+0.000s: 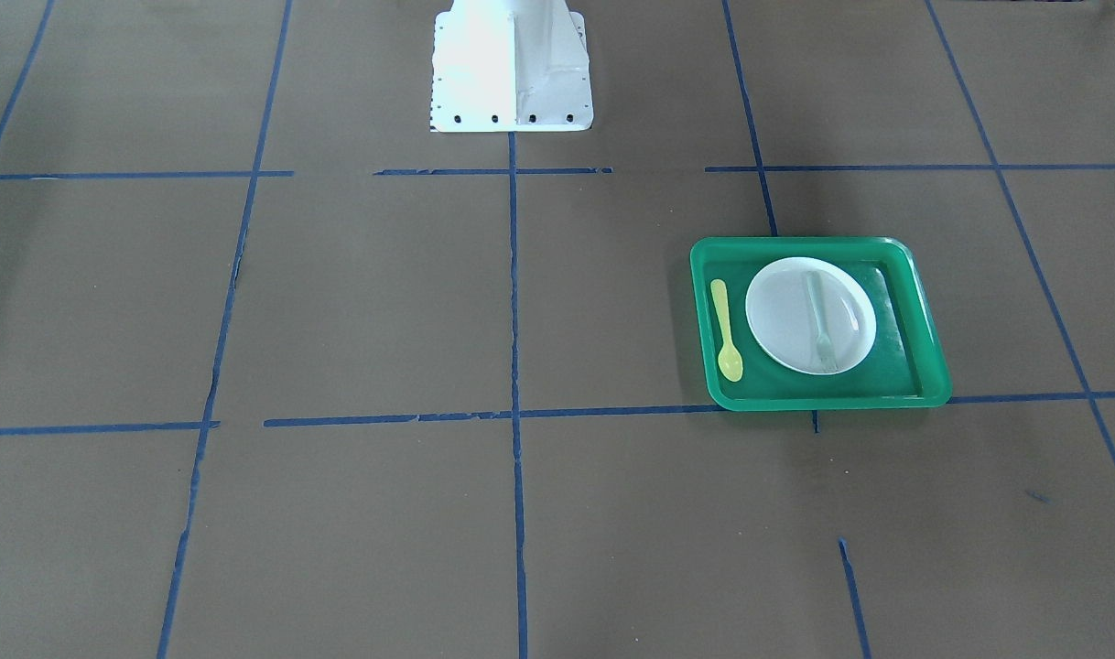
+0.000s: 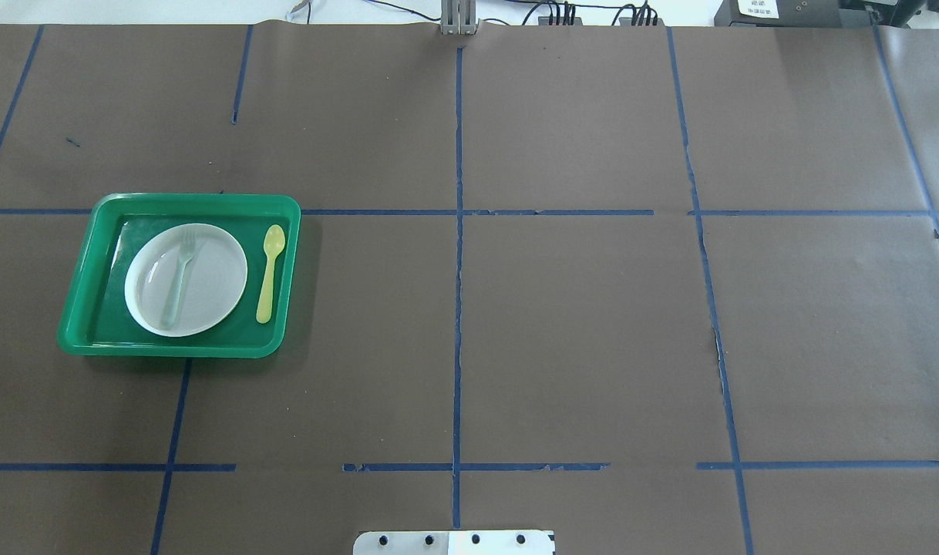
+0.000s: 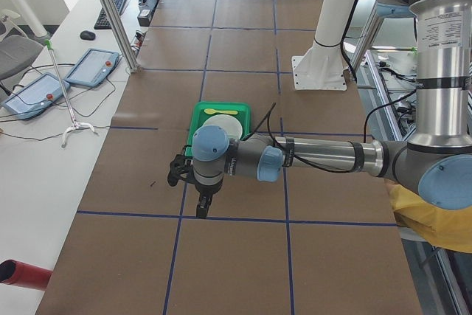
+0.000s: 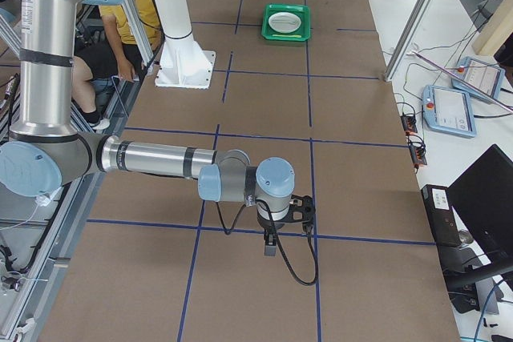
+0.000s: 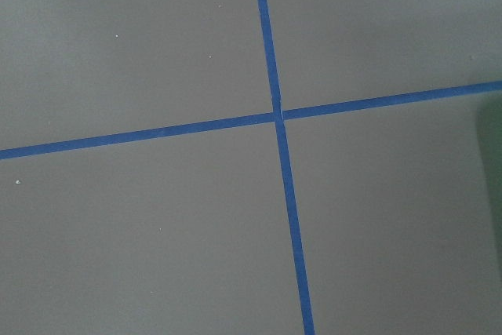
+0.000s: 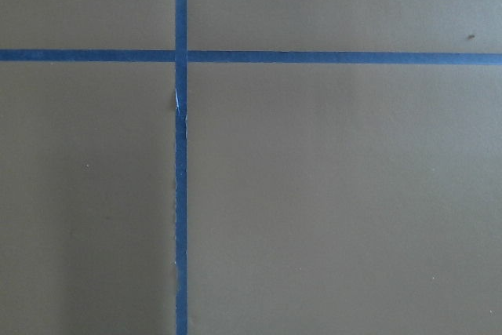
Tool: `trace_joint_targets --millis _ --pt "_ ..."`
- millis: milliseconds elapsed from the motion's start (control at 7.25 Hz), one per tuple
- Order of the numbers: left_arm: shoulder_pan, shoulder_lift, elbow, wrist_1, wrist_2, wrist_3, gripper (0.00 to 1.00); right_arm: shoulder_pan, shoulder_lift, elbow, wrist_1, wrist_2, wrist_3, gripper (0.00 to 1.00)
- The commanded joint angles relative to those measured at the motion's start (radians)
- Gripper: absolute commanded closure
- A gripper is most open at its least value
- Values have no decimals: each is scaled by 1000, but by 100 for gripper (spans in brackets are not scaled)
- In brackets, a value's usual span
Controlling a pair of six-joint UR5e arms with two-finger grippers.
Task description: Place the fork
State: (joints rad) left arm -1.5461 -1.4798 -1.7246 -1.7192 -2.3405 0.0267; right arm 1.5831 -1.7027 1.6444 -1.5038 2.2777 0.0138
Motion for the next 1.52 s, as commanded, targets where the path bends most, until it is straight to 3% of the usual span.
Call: trace_joint_targets --millis 0,138,414,690,1103,1379 --pt "111 -51 -19 -43 1 -11 0 0 0 0 -1 0 0 0" --pt "183 -54 -41 -57 6 -130 0 0 0 0 -1 0 0 0" --pt "358 -56 -50 -257 50 -454 0 0 0 0 -1 0 0 0" --pt "550 -120 -30 -358 186 -743 0 0 0 0 -1 0 0 0" --pt "711 -235 43 -358 292 -924 3 0 0 0 -1 0 -2 0" --pt "751 -252 62 -356 293 -926 12 0 0 0 -1 0 0 0"
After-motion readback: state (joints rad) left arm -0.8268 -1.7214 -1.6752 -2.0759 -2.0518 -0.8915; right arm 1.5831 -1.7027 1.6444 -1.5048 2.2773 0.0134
